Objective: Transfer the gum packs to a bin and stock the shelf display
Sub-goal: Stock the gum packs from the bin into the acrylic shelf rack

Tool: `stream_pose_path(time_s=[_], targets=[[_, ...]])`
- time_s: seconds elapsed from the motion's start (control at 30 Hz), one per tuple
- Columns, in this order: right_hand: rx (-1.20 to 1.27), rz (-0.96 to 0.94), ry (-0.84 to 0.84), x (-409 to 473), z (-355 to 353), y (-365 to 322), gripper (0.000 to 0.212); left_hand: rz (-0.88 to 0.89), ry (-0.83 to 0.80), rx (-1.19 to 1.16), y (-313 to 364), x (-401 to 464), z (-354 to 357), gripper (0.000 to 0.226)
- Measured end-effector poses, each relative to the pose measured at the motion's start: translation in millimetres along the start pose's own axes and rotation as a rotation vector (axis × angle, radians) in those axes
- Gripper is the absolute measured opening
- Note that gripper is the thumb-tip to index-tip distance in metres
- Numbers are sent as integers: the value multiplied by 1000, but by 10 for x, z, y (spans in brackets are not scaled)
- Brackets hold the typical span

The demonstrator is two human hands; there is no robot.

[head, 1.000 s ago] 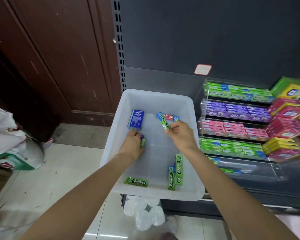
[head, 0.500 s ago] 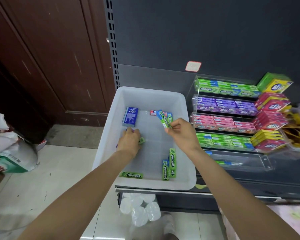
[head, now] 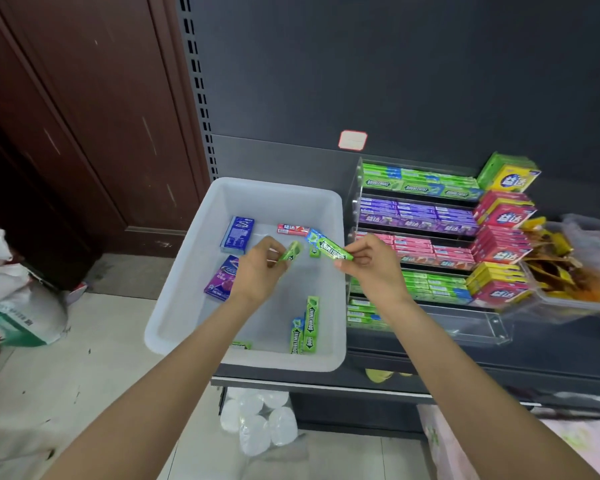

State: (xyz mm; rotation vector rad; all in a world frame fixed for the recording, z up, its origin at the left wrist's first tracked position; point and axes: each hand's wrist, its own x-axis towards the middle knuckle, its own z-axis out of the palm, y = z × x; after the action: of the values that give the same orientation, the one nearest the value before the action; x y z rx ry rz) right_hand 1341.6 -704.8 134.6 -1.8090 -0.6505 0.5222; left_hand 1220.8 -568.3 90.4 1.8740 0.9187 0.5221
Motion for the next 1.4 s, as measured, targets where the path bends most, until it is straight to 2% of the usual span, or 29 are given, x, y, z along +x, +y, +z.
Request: stream_pose_path(time_s=[0.1,0.23,0.37,0.57,0.73,0.9,1.1,1.27,1.4], targets=[[53,27,-17,-91,-379,62,21,22,-11,-90,273,-132,254,16],[14,55,-133,-186,-842,179,33,39,-83,-172,565,-256,605,22],[18,113,-105,-258,-1354,386,23,73,-162,-186,890,-441,1012,29],[6,179,-117,-255,-1764,819,22,-16,-108,-168,901,-626,1458,34],[-130,129,-149,-168,-1857,1131,29,-99,-21,-188,782,-698,1572,36],[-368,-6,-162,-71,-1820,1319,28,-139,-16,-242,713,-686,1605,35],[-731,-178,-222,-45,-1690,1417,28,-146,-17,-184,644,-699,1631,40],[-930,-195,-228,-42,-1550,1474,38,-145,-18,-154,623,-735,1631,39],[-864,-168,-385,-1,-1444,1534,33,-137,-29,-136,615,-743,1616,35]])
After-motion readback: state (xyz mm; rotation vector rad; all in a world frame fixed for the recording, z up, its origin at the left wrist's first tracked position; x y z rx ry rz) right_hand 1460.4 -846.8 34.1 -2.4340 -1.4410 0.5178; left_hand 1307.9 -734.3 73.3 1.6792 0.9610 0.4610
